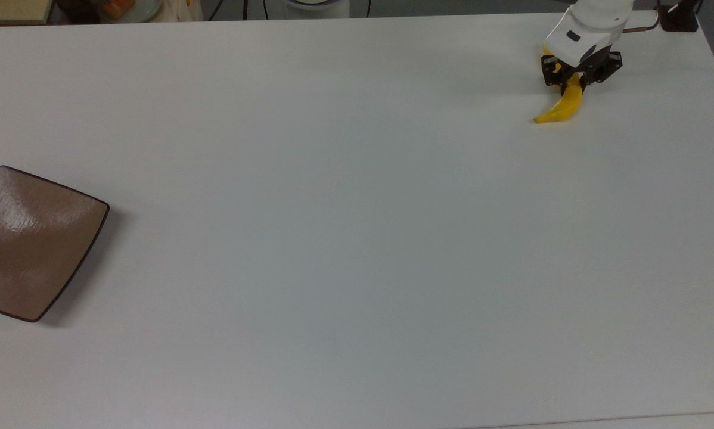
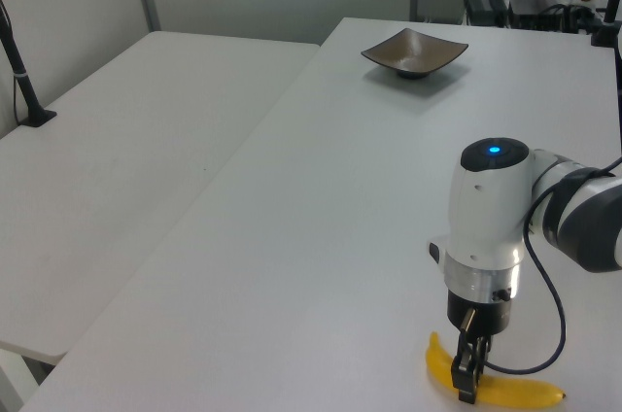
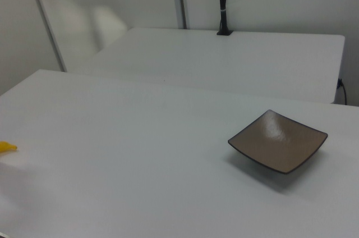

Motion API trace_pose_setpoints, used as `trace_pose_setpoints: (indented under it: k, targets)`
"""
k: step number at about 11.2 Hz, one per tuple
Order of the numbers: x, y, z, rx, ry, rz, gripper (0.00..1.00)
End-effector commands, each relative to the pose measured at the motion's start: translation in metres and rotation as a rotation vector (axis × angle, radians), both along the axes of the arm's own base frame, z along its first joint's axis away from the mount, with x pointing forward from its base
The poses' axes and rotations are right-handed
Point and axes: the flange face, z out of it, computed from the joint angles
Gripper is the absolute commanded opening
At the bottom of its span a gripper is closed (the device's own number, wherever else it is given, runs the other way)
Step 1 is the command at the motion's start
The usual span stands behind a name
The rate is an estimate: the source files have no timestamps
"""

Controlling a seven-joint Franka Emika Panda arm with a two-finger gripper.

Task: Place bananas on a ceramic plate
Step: 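Lower the gripper and close it around the banana's middle, then lift the banana and carry it toward the brown square plate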

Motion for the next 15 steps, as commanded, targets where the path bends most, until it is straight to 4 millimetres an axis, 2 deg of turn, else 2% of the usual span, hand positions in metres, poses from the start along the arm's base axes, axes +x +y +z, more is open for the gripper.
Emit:
trace_pose_setpoints:
  k: [1,3,6,9,12,15]
  targets:
    - [0.016,-0.023,0.013,-0.045,-0.022,0.213,0.14]
    - [0.022,-0.039,0.024,-0.088,0.006,0.304,0.14]
    - [0.046,-0.074,0.041,-0.133,0.046,0.418,0.14]
    - [0.094,-0.127,0.085,-0.185,0.062,0.486,0.14]
    - [0.130,-0.198,0.118,-0.219,0.068,0.575,0.14]
    - [0.166,-0.259,0.126,-0.228,0.064,0.575,0.14]
